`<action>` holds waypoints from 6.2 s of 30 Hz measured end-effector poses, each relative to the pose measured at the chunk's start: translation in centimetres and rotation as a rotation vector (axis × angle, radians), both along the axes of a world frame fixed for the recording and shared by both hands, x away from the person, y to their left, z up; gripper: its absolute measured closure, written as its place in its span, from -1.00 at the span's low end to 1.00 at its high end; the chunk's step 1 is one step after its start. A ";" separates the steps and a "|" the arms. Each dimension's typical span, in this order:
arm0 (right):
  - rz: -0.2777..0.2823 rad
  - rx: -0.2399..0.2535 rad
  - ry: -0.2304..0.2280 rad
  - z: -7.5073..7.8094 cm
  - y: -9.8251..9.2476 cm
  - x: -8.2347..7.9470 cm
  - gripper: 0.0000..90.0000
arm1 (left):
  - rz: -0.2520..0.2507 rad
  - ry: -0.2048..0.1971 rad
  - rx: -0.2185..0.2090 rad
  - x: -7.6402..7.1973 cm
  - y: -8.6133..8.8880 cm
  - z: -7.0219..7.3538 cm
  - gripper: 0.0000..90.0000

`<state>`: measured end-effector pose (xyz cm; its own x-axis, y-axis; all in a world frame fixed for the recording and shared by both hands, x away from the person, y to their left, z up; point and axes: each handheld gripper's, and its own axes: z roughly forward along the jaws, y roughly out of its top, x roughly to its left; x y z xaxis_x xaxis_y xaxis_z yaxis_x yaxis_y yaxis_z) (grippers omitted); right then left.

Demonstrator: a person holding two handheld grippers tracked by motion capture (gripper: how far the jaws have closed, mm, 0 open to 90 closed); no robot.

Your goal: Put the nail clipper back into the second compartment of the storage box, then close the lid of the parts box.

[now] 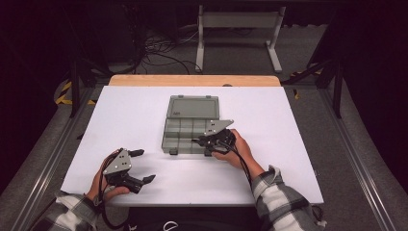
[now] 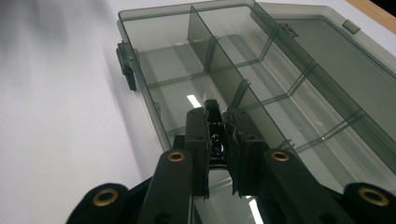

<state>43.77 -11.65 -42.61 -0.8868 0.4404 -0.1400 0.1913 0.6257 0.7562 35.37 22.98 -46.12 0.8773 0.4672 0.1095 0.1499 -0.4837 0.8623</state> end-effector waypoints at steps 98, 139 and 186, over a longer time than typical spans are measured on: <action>-0.324 -0.075 0.026 3.1 -6.8 9.8 1.00 | 0.199 0.042 0.200 17.8 -5.0 4.8 1.00; -0.314 -0.187 0.101 -1.5 -4.8 14.9 1.00 | 0.266 0.158 0.253 22.7 -6.4 0.4 0.91; -0.422 0.016 -0.084 1.8 -4.1 14.5 1.00 | 0.339 -0.015 0.171 22.5 -7.0 4.6 0.99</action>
<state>58.30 -15.73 -40.83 -0.6142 0.7649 -0.1941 0.3659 0.4939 0.7887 57.88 15.95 -41.50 0.6741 0.7043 0.2227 0.3140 -0.5462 0.7766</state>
